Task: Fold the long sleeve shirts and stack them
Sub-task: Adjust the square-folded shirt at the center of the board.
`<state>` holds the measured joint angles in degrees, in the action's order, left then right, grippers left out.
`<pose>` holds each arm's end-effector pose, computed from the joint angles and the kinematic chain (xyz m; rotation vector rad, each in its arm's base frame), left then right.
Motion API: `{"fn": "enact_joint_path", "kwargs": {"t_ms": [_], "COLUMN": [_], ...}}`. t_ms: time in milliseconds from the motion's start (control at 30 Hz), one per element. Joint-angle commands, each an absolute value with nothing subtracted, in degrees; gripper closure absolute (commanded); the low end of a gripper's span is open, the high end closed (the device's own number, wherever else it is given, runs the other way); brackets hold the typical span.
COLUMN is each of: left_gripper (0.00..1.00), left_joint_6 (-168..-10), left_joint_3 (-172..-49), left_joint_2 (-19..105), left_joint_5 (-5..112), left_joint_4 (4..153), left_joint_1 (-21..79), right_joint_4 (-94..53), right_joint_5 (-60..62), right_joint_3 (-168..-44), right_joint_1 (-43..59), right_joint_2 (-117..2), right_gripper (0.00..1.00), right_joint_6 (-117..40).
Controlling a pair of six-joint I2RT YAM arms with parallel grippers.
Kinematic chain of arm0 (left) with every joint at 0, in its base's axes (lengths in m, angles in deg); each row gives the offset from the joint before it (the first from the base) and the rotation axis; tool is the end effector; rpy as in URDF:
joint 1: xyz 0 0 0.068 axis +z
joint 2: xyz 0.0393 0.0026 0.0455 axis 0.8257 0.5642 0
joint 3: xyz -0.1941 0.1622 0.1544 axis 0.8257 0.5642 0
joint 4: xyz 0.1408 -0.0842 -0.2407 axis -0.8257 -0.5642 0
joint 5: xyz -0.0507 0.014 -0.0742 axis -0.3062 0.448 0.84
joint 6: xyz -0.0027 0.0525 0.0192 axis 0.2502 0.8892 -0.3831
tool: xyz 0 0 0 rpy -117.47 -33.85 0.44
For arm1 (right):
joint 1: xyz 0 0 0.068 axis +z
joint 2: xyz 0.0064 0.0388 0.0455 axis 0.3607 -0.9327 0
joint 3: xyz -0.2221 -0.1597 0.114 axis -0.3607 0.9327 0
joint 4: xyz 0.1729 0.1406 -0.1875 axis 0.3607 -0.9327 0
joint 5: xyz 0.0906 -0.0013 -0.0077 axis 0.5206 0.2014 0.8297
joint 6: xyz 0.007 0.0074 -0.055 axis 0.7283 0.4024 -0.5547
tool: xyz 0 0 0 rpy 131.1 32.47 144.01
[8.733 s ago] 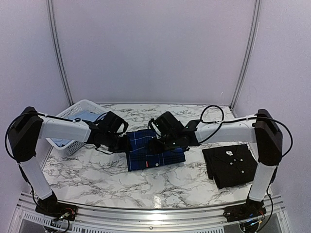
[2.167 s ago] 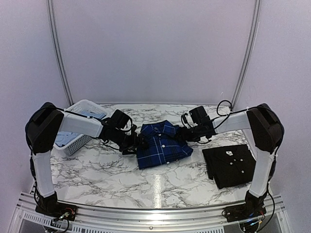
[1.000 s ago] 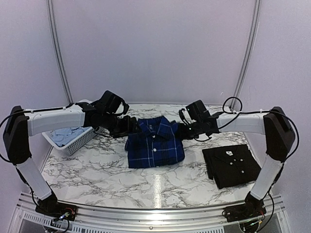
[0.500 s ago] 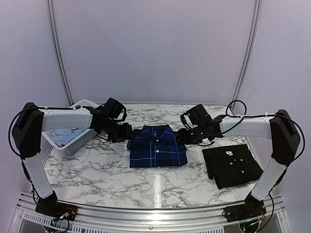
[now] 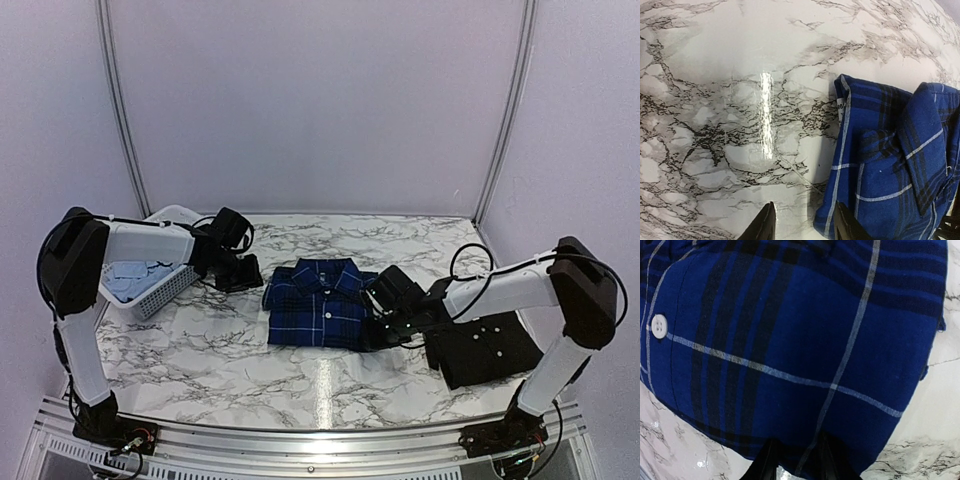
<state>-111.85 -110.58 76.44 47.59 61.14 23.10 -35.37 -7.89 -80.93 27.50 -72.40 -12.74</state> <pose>0.3708 -0.2388 0.1822 -0.0209 2.5577 -0.5341 0.2261 0.2553 0.1481 -0.3653 2.6811 0.4346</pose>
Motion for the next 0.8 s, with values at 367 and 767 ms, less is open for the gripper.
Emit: {"fn": "enact_joint_path", "kwargs": {"t_ms": [367,767], "left_gripper": [0.60,0.77], "left_joint_6": [-111.63,-113.53], "left_joint_3": [-111.42,-109.62], "left_joint_2": [82.48,82.13], "left_joint_5": [52.87,58.18], "left_joint_4": [66.58,70.61], "left_joint_1": [23.14,23.05], "right_joint_4": [-35.90,-28.52], "right_joint_5": [-11.05,-8.34], "right_joint_3": [-86.48,-83.11], "right_joint_1": [25.33,14.34], "right_joint_2": [-65.34,-67.45], "right_gripper": [0.61,0.57], "right_joint_6": [-12.10,-15.80]}}
